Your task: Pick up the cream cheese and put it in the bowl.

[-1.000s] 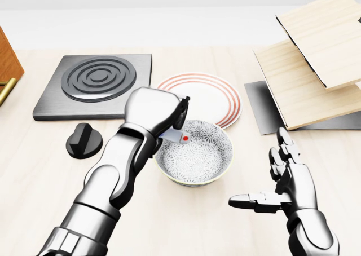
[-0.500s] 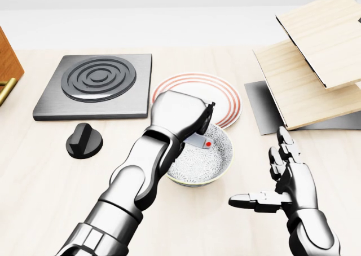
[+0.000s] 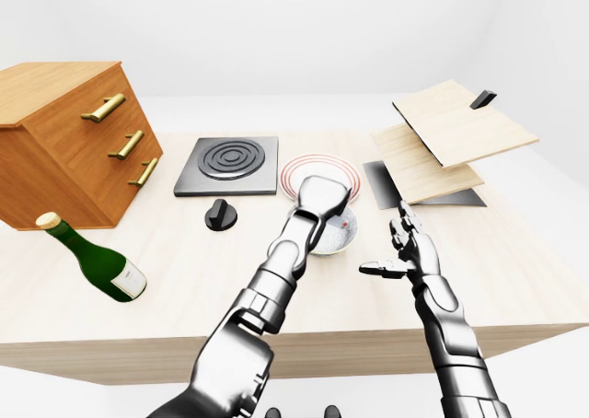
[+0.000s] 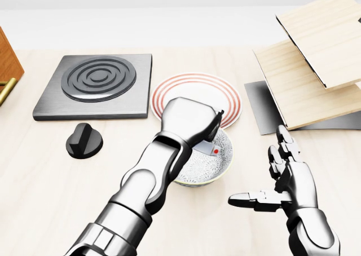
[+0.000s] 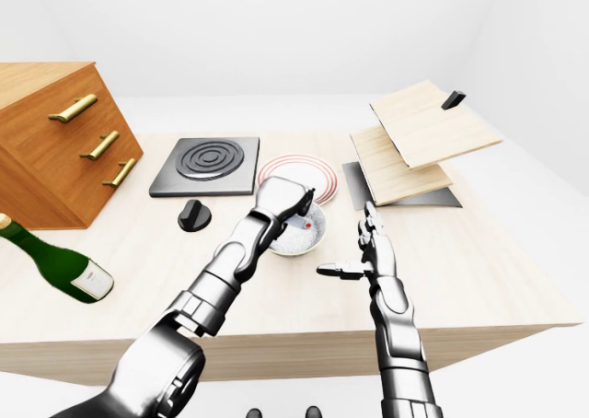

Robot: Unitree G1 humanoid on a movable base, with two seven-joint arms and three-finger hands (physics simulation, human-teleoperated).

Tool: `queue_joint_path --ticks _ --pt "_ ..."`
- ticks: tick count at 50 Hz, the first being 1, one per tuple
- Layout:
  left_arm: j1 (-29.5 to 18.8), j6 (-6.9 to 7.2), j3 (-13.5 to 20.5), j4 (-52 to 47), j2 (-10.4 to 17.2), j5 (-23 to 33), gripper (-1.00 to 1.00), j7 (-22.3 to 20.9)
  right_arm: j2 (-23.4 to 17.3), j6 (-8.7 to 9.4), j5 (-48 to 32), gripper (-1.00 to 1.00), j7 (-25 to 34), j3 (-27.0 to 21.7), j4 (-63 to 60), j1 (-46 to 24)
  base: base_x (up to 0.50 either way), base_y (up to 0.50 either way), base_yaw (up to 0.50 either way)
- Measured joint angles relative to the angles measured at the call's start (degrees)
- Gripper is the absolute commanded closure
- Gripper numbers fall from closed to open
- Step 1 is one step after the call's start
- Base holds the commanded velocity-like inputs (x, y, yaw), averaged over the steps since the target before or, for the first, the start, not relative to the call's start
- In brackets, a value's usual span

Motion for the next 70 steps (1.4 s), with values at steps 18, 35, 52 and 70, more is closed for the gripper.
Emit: queue_joint_path --ticks 18,35,52,70 --pt "0.42 0.28 -0.23 -0.40 -0.41 1.03 -0.76 -0.72 0.09 0.04 0.24 -1.00 0.30 0.02 -0.33 0.14 0.00 0.00 0.00" --pt "1.49 0.88 0.42 -8.48 0.59 2.12 -1.00 -2.82 0.21 -0.42 0.12 -1.00 0.43 0.20 -0.07 0.17 0.00 0.00 0.00" --pt "8.08 2.45 3.39 -31.08 2.14 -7.71 -1.00 -12.12 0.34 0.73 -0.66 -1.00 0.12 0.41 -2.75 1.11 0.00 0.00 0.00" --pt "23.45 5.70 7.71 -56.16 7.58 -32.57 -1.00 -13.73 1.44 1.59 -3.91 -1.00 -2.32 1.50 -18.78 1.28 0.00 0.00 0.00"
